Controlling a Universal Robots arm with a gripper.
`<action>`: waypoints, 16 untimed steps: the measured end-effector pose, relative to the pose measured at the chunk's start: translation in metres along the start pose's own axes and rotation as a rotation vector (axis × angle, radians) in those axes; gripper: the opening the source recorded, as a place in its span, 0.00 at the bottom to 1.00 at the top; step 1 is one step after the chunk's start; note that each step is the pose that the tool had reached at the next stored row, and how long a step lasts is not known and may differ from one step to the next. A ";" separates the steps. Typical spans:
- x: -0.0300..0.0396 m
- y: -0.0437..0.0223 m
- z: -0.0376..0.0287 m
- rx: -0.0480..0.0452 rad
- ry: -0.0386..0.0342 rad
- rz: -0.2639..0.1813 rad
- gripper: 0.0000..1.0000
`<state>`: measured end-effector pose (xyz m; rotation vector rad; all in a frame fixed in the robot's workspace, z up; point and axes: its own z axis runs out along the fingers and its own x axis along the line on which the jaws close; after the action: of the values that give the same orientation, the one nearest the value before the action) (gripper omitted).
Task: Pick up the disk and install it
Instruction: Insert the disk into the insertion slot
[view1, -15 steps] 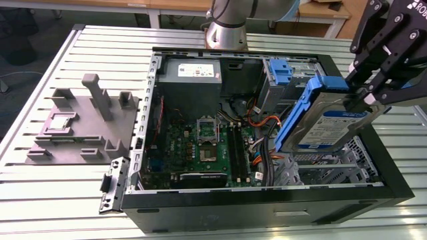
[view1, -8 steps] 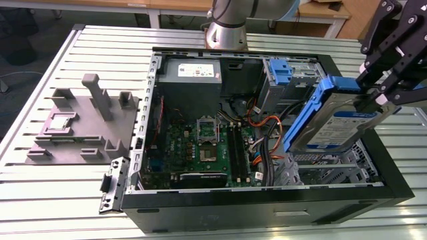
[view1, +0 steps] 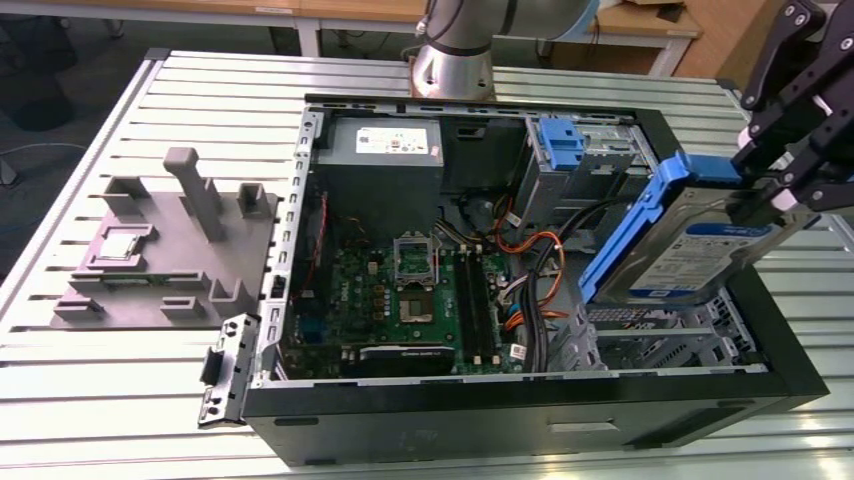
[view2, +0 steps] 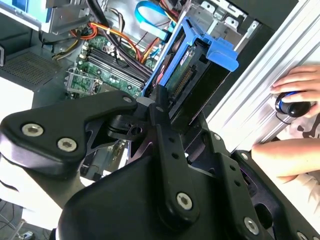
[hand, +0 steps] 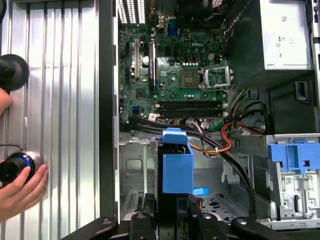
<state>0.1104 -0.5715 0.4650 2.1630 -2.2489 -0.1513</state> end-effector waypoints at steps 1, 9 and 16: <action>-0.0001 -0.0011 0.0001 0.0000 -0.0001 0.000 0.35; 0.0015 -0.0043 0.0019 0.0000 0.0001 0.000 0.35; 0.0056 -0.0056 0.0030 0.0000 -0.0003 0.000 0.35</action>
<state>0.1155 -0.5771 0.4613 2.1631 -2.2491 -0.1516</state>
